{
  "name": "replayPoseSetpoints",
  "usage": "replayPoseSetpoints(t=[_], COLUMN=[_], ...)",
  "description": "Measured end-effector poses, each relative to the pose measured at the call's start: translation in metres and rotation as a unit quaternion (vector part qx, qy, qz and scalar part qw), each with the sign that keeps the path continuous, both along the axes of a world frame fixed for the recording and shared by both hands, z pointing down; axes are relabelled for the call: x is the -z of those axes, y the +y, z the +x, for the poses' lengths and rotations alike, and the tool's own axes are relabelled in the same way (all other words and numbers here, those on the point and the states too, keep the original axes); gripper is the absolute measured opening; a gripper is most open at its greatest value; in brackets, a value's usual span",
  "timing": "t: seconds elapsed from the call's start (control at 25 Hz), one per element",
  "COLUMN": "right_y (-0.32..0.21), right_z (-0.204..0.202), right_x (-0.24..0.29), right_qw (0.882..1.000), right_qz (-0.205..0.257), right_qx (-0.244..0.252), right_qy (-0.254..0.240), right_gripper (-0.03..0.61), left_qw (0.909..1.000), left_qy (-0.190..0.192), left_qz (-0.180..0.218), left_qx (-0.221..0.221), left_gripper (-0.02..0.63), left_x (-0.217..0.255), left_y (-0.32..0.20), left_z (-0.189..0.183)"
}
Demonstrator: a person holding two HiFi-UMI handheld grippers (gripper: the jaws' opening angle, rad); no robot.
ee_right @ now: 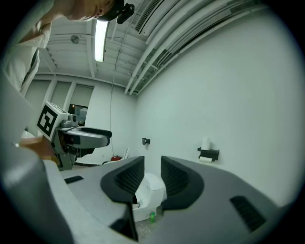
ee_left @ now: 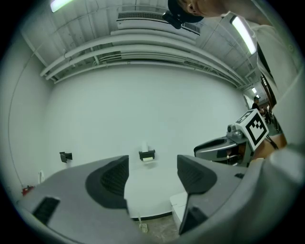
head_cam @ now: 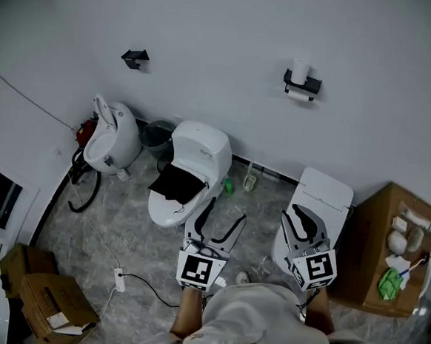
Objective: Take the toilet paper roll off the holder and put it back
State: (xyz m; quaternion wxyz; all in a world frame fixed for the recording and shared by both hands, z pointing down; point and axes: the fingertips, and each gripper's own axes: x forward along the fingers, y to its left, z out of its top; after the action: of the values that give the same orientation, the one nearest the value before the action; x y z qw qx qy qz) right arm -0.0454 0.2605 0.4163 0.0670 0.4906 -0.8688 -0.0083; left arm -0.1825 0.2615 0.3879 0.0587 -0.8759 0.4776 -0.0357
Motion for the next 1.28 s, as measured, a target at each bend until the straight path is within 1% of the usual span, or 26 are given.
replayPoseSetpoints(t=[0.2, 0.56, 0.68, 0.92, 1.08, 1.28], right_y=[-0.016, -0.041, -0.051, -0.072, -0.092, -0.121], right_z=[-0.007, -0.015, -0.017, -0.015, -0.016, -0.009], right_x=[-0.002, 0.001, 0.005, 0.009, 0.007, -0.001], right_qw=[1.0, 1.0, 1.0, 1.0, 1.0, 1.0], right_qz=[-0.001, 0.01, 0.017, 0.024, 0.022, 0.012], right_qx=[-0.009, -0.015, -0.013, -0.013, -0.011, -0.012], right_qy=[0.005, 0.013, 0.014, 0.013, 0.012, 0.007], right_gripper=[0.104, 0.104, 0.104, 0.104, 0.104, 0.104], left_qw=[0.9999, 0.9998, 0.9994, 0.9992, 0.9992, 0.9995], left_qy=[0.009, 0.01, 0.016, 0.018, 0.014, 0.009], left_qz=[0.008, 0.011, 0.027, 0.035, 0.035, 0.026], left_qx=[-0.007, -0.014, -0.013, -0.013, -0.015, -0.016], left_gripper=[0.325, 0.324, 0.324, 0.324, 0.324, 0.324], left_x=[0.0, 0.0, 0.005, 0.01, 0.009, 0.004], left_y=[-0.018, -0.042, -0.054, -0.074, -0.093, -0.122], left_z=[-0.008, -0.015, -0.015, -0.013, -0.011, -0.004])
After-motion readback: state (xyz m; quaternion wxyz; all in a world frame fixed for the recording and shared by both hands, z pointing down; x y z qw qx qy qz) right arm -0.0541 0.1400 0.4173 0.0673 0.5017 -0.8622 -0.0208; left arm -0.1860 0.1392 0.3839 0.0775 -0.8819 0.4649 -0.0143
